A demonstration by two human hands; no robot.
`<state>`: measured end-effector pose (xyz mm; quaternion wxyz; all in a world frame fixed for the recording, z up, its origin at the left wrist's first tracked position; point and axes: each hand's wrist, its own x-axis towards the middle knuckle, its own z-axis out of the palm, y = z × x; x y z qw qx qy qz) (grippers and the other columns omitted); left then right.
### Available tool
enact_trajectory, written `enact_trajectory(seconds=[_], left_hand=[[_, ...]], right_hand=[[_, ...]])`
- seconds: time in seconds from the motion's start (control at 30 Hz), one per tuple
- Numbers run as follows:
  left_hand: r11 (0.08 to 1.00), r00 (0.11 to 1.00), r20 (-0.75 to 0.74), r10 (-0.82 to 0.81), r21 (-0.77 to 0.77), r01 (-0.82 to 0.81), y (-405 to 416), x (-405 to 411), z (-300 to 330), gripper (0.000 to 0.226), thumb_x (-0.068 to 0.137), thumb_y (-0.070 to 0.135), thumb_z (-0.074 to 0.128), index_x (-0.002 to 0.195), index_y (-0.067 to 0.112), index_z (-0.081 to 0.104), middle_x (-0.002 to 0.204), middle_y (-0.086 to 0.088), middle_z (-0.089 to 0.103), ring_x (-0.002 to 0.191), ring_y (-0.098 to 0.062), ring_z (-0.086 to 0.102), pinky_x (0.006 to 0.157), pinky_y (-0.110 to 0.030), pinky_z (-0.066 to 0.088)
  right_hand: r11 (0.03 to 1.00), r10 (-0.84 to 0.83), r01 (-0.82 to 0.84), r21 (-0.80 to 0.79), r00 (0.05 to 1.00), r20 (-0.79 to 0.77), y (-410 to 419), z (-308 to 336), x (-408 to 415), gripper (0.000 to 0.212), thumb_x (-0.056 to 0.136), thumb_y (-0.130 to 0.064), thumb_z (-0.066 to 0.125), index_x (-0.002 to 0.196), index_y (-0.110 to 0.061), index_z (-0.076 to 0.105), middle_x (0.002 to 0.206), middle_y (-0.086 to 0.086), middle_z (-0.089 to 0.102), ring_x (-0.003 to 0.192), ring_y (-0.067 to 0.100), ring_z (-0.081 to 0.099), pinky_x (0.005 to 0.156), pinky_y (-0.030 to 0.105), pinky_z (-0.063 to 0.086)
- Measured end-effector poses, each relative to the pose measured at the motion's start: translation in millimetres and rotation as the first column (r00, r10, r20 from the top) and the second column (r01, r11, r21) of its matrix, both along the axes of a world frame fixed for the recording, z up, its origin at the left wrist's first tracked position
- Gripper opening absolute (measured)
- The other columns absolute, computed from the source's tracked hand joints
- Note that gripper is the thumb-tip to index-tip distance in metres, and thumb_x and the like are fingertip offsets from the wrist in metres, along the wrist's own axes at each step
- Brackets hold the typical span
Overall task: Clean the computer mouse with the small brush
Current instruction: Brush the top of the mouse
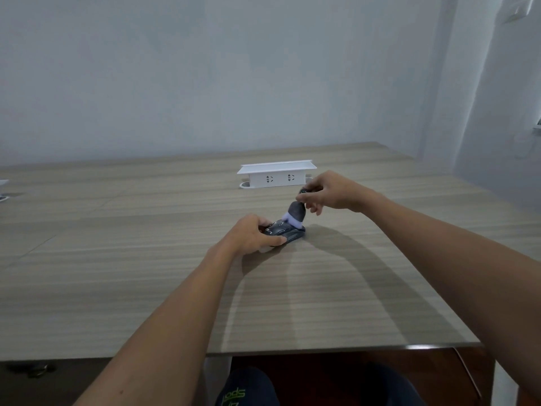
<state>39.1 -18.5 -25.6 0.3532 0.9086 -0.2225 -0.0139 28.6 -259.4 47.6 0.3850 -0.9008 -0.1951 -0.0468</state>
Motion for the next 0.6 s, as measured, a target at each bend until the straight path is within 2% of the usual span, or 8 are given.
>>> enact_trajectory(seconds=[0.1,0.2,0.27,0.4,0.47,0.53,0.6], left_hand=[[1.000,1.000,-0.004,-0.009,-0.017,0.009,1.0,0.7,-0.5,0.030,0.077,0.046,0.080,0.096,0.022,0.080,0.068,0.007,0.069,0.058,-0.005,0.058,0.060,-0.022,0.041],[1.000,1.000,0.030,-0.004,0.012,0.004,2.0,0.5,-0.2,0.029,0.079,0.046,0.079,0.094,0.021,0.080,0.059,0.011,0.063,0.050,0.002,0.051,0.052,-0.016,0.035],[1.000,0.999,0.037,-0.006,0.022,0.005,2.3,0.8,-0.1,0.029,0.079,0.047,0.079,0.093,0.021,0.079,0.057,0.012,0.062,0.048,0.003,0.050,0.051,-0.015,0.034],[1.000,1.000,0.018,-0.020,0.020,0.020,2.4,2.3,0.6,0.029,0.079,0.046,0.078,0.096,0.023,0.079,0.063,0.011,0.066,0.053,-0.001,0.054,0.055,-0.018,0.038],[0.999,0.999,0.017,-0.027,0.023,0.026,2.1,2.6,1.1,0.031,0.079,0.047,0.078,0.098,0.022,0.079,0.067,0.009,0.067,0.059,-0.005,0.056,0.060,-0.022,0.040],[0.999,0.999,0.025,-0.031,0.018,0.031,2.4,2.1,0.9,0.028,0.081,0.045,0.079,0.098,0.022,0.079,0.064,0.013,0.066,0.057,-0.001,0.054,0.061,-0.022,0.039],[0.999,0.999,0.027,-0.040,0.000,0.040,2.9,1.6,0.8,0.023,0.082,0.042,0.079,0.097,0.025,0.078,0.060,0.016,0.063,0.053,0.003,0.052,0.059,-0.020,0.038]], right_hand=[[0.999,0.003,-0.001,0.040,0.999,-0.032,0.4,-0.5,1.5,0.022,0.096,-0.015,0.067,0.095,0.006,0.073,0.071,0.010,0.065,0.060,0.014,0.063,0.059,0.025,0.057],[0.996,-0.060,0.059,-0.067,0.998,-0.009,-8.6,-4.2,5.1,0.024,0.097,-0.016,0.066,0.095,0.007,0.072,0.065,0.005,0.065,0.050,0.008,0.061,0.057,0.021,0.053],[0.991,-0.084,0.084,-0.107,0.996,0.004,-12.6,-6.8,7.9,0.025,0.097,-0.017,0.065,0.093,0.006,0.072,0.064,0.003,0.066,0.053,0.013,0.063,0.059,0.026,0.054],[0.975,-0.091,0.108,-0.194,0.991,0.097,-2.7,-3.6,11.7,0.021,0.095,-0.019,0.064,0.090,0.000,0.073,0.063,-0.001,0.066,0.051,0.013,0.063,0.059,0.027,0.052],[0.982,-0.073,0.092,-0.167,0.990,0.117,7.7,-1.4,13.5,0.020,0.095,-0.020,0.064,0.092,-0.002,0.073,0.065,0.000,0.067,0.053,0.015,0.063,0.058,0.027,0.053],[0.992,-0.042,0.055,-0.115,0.993,0.111,18.5,-1.3,15.9,0.020,0.096,-0.021,0.064,0.094,-0.003,0.072,0.068,0.000,0.065,0.055,0.012,0.060,0.056,0.027,0.052],[0.987,-0.029,0.050,-0.153,0.990,0.135,24.1,-1.1,18.2,0.018,0.096,-0.024,0.064,0.093,-0.007,0.070,0.070,-0.003,0.061,0.057,0.009,0.056,0.058,0.027,0.047]])
